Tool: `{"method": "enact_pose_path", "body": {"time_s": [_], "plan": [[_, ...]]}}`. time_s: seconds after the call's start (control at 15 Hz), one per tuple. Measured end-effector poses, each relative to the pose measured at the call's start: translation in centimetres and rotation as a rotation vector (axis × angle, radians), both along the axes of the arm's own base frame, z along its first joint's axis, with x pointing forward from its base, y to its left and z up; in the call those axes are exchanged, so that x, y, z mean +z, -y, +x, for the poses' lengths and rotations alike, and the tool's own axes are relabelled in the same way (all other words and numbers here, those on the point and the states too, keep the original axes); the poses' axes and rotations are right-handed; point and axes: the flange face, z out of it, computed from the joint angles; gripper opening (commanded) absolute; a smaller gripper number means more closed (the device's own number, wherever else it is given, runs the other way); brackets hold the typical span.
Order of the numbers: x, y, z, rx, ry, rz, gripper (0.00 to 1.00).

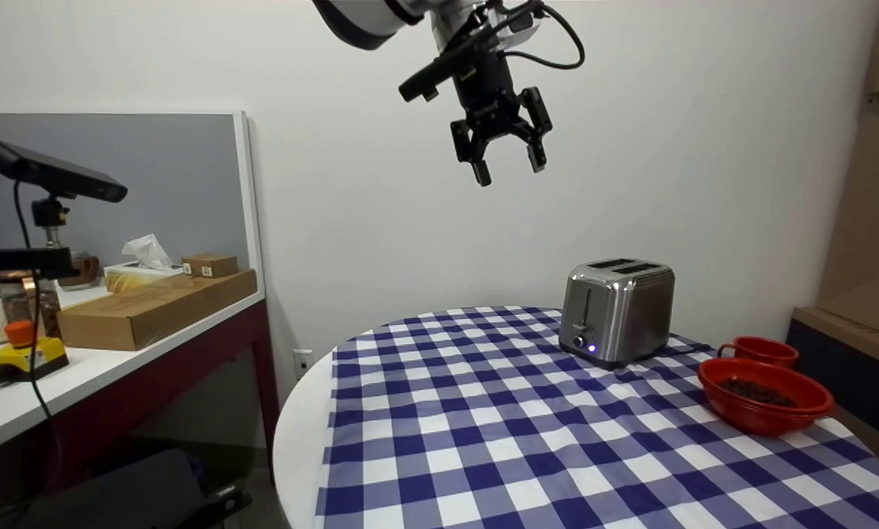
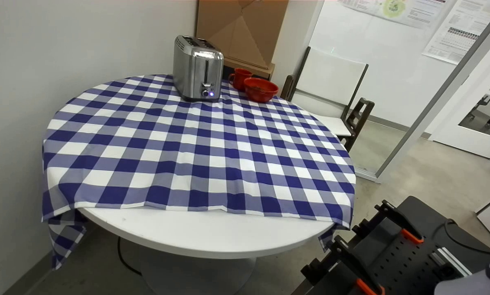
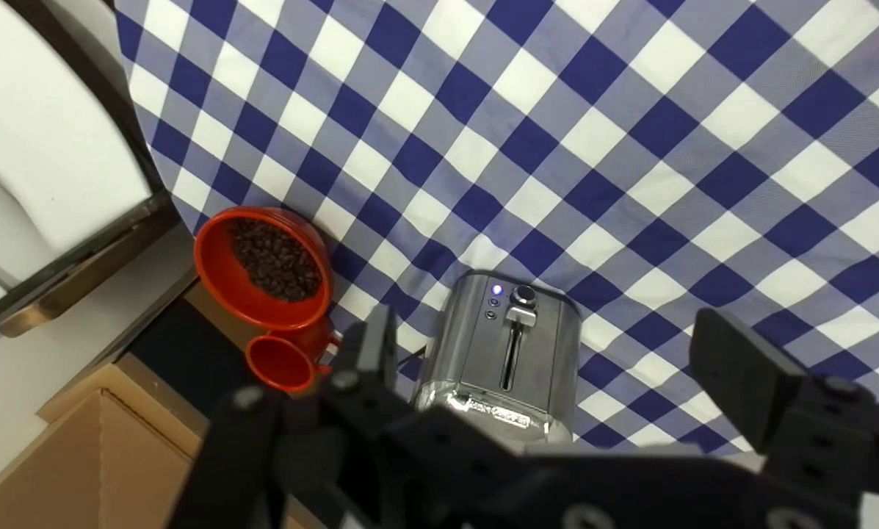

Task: Press the button on the toaster

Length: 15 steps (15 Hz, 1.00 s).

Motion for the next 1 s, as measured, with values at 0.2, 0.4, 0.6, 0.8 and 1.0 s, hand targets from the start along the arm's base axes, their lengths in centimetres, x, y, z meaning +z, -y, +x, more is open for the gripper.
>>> {"method": "enact_pose_path", "body": {"time_s": [0.2,0.4,0.6,0.8,1.0], "plan": [[-2.2,0.4,3.0,0.022,0.000,-0.061,1.00],[-4.4,0.4,5.4,0.040,0.022,-0.125,1.00],[-6.4,0.2,7.3,0.044,0.058,-0.180,1.00],[-8.2,0.1,9.0,0.028,0.087,-0.202,1.00],[-9.9,0.1,10.4,0.013,0.096,-0.195,1.00]]}}
